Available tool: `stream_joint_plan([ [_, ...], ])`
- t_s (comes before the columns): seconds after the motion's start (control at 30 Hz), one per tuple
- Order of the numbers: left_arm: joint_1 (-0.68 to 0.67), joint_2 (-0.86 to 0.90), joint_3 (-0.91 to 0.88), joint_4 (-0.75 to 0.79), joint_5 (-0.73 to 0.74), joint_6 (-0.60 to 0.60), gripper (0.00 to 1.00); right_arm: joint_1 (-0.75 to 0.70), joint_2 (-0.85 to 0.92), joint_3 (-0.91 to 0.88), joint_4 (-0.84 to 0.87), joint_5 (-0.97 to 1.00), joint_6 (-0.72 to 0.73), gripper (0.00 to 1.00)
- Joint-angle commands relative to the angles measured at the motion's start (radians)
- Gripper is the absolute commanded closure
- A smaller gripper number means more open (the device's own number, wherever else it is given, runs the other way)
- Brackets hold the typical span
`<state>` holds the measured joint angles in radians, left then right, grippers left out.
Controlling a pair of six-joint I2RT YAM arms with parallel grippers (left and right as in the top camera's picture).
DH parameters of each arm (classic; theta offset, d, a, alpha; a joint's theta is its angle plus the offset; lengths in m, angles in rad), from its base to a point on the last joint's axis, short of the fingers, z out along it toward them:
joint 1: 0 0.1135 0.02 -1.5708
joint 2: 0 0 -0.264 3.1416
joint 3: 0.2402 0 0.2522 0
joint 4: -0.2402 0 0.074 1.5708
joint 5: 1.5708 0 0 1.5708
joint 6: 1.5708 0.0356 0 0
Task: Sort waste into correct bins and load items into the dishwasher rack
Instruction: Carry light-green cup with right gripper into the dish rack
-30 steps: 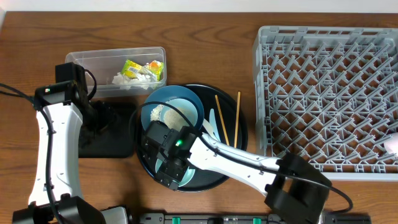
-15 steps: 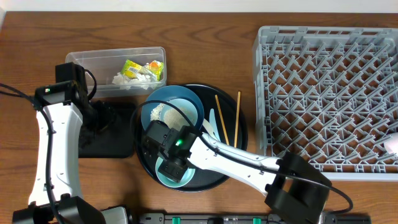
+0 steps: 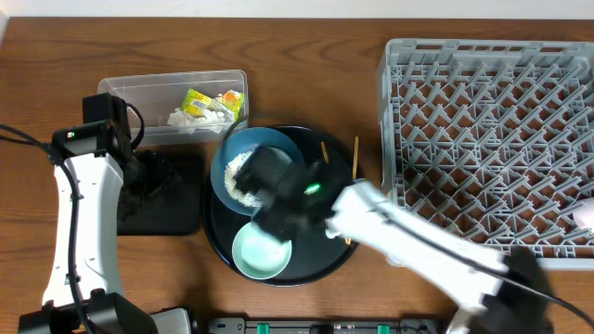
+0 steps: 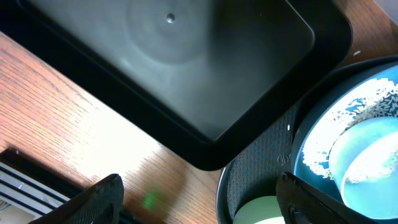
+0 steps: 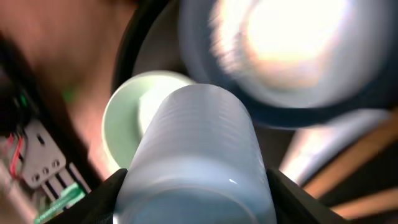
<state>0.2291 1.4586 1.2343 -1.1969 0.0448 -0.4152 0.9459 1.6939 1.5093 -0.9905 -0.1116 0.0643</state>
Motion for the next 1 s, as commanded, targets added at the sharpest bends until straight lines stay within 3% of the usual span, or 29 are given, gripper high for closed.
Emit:
stream_joint_plan([
  [0.0,0.005,-0.003,-0.005,-0.003,-0.011,-0.005,0.2,-0.128,-0.128,0.039,-0.017,0.07,0.01,0.52],
  [0.27,0.005,-0.003,-0.005,-0.003,-0.011,-0.005,0.2,-0.589,-0.275,0.039,-0.055,0.105,0.01,0.61],
  [0.57,0.005,-0.003,-0.005,-0.003,-0.011,-0.005,0.2,-1.124,-0.221,0.039,-0.036,0.105,0.01,0.72],
  [0.73,0.005,-0.003,-0.005,-0.003,-0.011,-0.005,0.2,-1.321,-0.158,0.039,-0.011,0.105,0.01,0.75],
  [0.97,0.005,-0.003,-0.005,-0.003,-0.011,-0.005,0.2,-1.49,-0.051,0.039,0.023,0.108,0.01,0.77],
])
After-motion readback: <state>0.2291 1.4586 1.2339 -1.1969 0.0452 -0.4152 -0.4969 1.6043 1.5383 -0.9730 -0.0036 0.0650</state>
